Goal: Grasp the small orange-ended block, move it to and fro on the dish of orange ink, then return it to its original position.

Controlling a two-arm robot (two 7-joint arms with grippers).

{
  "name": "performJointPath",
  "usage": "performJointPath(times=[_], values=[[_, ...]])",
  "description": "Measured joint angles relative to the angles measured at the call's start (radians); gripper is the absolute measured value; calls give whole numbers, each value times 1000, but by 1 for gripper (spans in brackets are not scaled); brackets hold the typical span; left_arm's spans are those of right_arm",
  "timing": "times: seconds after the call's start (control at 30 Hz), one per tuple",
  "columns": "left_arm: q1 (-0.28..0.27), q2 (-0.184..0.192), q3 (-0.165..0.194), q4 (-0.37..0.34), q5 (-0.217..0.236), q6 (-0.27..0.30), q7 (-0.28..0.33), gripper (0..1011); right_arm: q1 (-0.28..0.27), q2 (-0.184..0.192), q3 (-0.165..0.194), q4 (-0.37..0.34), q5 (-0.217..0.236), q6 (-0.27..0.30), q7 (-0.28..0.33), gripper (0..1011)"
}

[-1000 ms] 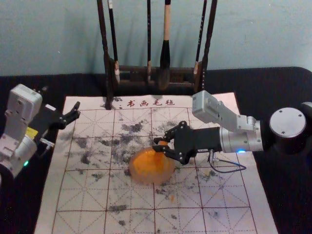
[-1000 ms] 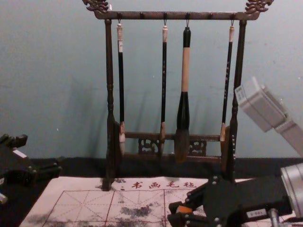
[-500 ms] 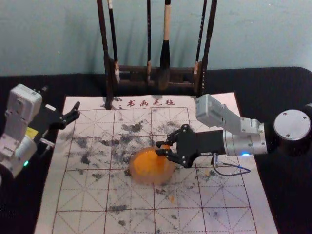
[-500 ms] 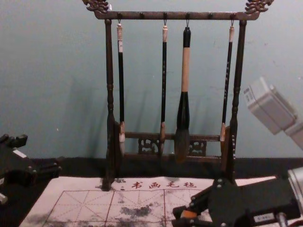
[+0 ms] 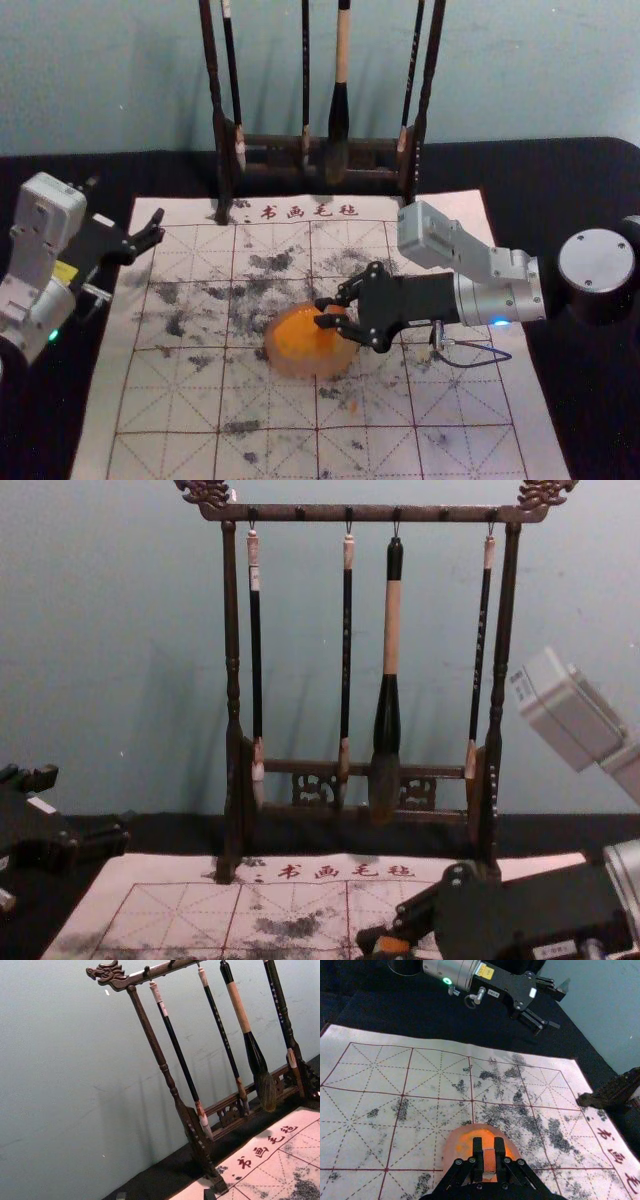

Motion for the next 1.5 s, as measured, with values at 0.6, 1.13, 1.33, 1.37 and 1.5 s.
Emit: performJointPath(times=[0.6,1.13,1.33,1.37,1.5], values=[[0,0,0,0,0,0,0,1001,20,-34,-25,25,1,-3,14,133],[0,0,0,0,0,0,0,1001,63,-83,-42,91,-1,-15,27,133],[0,0,0,0,0,0,0,1001,79,-101,-43,123,-2,-15,26,133],[0,0,0,0,0,0,0,1001,81,-104,-42,129,0,-12,25,133],[0,0,0,0,0,0,0,1001,85,-110,-35,140,11,3,22,133]])
